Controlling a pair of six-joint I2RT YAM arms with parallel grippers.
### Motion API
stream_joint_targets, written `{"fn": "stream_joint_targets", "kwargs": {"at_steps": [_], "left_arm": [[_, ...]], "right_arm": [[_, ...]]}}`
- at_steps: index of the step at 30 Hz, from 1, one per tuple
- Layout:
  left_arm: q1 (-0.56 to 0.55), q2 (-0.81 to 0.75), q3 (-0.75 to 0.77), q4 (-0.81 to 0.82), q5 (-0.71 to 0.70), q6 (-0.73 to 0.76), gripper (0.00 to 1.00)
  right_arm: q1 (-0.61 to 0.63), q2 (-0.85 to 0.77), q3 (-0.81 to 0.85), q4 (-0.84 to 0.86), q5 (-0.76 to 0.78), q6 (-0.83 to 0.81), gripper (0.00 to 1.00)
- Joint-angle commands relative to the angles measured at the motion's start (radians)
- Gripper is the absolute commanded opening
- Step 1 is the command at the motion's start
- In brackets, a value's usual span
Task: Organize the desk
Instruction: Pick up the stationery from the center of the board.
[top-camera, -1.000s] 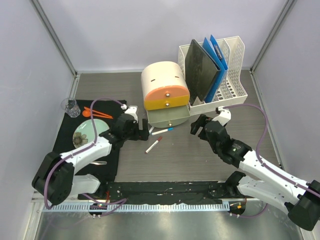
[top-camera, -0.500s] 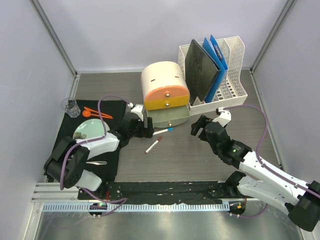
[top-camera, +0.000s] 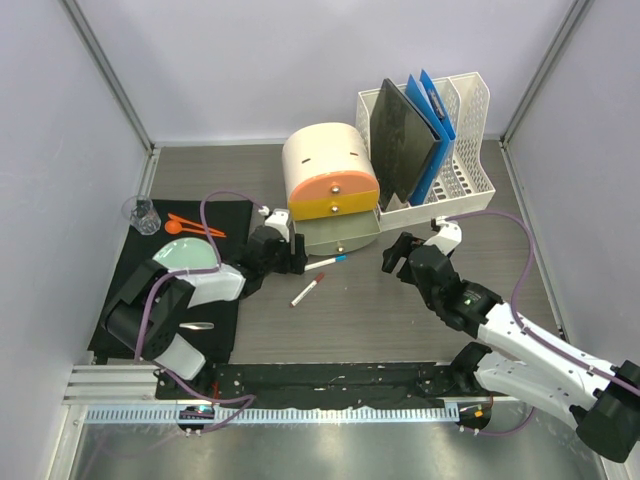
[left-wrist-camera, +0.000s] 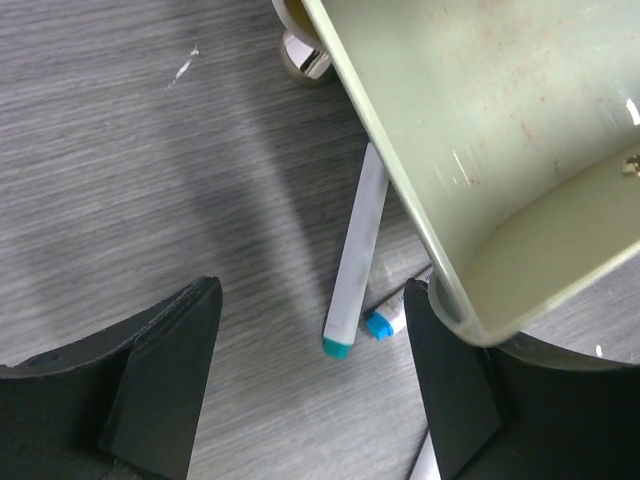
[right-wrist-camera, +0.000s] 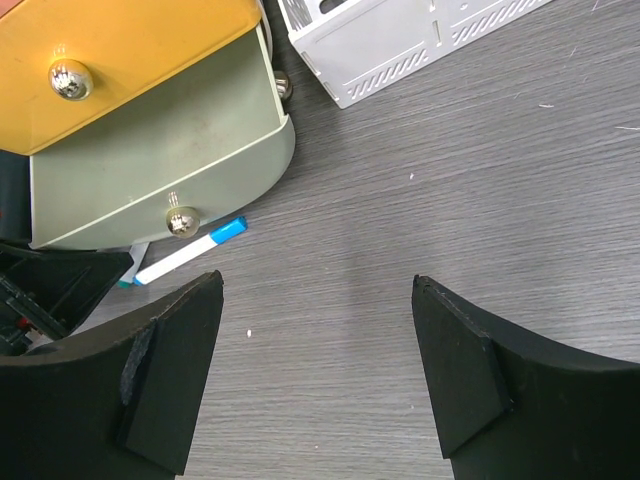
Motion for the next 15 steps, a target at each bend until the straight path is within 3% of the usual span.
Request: {"fn": "stream_joint_targets", "kwargs": {"at_steps": [1,10,15], "left_arm": [[-0.002,0.034,-0.004,0.096,-0.03,0.021,0.77],[-0.004,0.043,-0.033,0.094,-0.017,0.004,0.64],[-0.002,0.009,-0.07,0.09,-0.012,-0.008,0.63]], "right_arm": [[0.003,0.002,0.011,0.025,0.03,0.013,0.82],[0.001,0.006,0.013,0.026,0.03,0.016,0.82],[0.003,0.015,0.017,0.026,0.029,0.018,0.82]]}}
